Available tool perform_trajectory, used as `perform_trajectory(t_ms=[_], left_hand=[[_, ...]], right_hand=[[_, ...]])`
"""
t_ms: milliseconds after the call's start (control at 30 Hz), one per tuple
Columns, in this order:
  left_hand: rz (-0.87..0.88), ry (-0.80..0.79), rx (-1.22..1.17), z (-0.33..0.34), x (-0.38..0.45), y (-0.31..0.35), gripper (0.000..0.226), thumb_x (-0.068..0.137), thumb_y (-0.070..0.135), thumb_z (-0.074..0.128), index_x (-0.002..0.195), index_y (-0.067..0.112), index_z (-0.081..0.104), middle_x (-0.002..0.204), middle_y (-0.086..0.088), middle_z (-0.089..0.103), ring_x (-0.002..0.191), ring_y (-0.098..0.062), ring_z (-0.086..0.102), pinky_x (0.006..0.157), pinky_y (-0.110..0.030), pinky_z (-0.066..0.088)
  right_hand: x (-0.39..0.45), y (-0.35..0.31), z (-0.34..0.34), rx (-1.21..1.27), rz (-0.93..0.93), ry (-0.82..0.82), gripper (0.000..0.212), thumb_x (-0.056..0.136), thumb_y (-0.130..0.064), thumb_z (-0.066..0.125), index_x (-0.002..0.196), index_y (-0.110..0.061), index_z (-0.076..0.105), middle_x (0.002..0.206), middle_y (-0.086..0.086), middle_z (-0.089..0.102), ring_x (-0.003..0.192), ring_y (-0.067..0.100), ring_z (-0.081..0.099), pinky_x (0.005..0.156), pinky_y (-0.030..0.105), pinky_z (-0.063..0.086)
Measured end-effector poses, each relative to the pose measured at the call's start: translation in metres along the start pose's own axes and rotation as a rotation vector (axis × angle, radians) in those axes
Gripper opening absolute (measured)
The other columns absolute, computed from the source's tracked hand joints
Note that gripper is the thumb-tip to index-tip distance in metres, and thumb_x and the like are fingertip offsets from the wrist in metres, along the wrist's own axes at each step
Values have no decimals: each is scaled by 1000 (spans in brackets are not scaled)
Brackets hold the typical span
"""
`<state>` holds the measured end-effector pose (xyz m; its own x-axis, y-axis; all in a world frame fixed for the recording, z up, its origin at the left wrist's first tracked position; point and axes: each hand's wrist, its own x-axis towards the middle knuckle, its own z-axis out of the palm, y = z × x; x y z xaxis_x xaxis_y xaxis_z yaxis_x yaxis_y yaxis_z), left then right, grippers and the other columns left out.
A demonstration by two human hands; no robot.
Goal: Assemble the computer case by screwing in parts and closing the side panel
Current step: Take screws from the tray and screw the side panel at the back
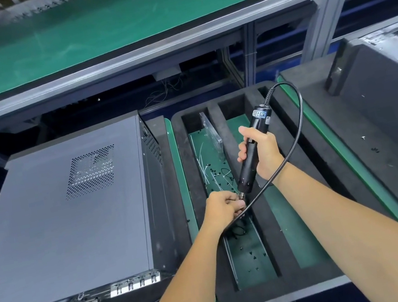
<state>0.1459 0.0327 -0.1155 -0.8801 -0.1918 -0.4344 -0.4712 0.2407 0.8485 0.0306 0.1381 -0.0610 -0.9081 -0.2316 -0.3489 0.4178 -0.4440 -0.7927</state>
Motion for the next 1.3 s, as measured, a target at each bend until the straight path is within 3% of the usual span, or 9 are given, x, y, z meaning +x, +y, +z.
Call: perform_trajectory(t_ms=[133,300,467,633,767,833,1033,1167,1300], left_hand=[[16,-68,-116,-3,-4,1,11,89,5,64,78,8,67,74,-16,69,60,-21,65,62,-27,55],[-14,73,-73,-3,-1,3,16,86,3,64,71,3,68,59,-5,66,47,-10,59,49,-16,46],[21,89,201,-3,3,7,22,89,4,61,67,7,59,60,-2,60,42,-2,58,48,-16,49],[155,68,665,-1,6,10,13,89,8,58,77,8,58,76,-8,56,80,-28,59,60,-28,41],[122,-73,843,-2,5,-2,12,89,7,54,79,8,59,71,-4,55,75,-26,56,63,-30,46],[82,-61,797,-4,5,-8,14,87,8,54,76,11,62,72,-4,58,73,-24,56,67,-30,51],[30,-3,680,-7,15,-4,22,86,2,52,94,12,69,102,-10,66,94,-27,62,85,-33,52],[10,-21,776,-8,20,-4,13,87,10,60,96,8,68,100,-13,66,94,-29,62,80,-33,52],[17,-106,821,-6,23,2,13,80,5,62,88,12,69,88,-8,66,88,-27,65,74,-30,53]], right_hand=[[0,-1,-1,-10,-4,-6,29,88,-13,68,67,-12,48,50,7,51,40,20,44,52,30,42],[0,2,2,0,-3,29,30,87,-14,69,64,-13,50,51,7,51,40,20,44,51,29,42],[1,4,1,14,39,95,29,85,-17,71,66,-13,49,51,7,51,41,20,44,50,28,42],[2,7,-1,-31,19,126,28,84,-17,73,75,-11,48,51,7,51,41,21,43,50,29,42],[8,-2,-1,-68,-41,123,27,84,-15,73,75,-11,48,49,8,49,38,20,42,47,27,42],[11,-7,-3,-72,-56,108,27,84,-15,73,72,-11,49,49,8,49,38,21,43,46,27,43],[9,-5,-2,-31,-16,79,27,85,-15,72,75,-11,47,51,9,50,39,21,43,46,27,43],[8,-2,-2,-48,12,20,27,86,-15,70,69,-11,49,52,10,49,41,22,42,47,28,42],[7,3,-2,-121,55,-15,29,85,-18,71,66,-11,51,52,11,49,41,22,43,49,29,43]])
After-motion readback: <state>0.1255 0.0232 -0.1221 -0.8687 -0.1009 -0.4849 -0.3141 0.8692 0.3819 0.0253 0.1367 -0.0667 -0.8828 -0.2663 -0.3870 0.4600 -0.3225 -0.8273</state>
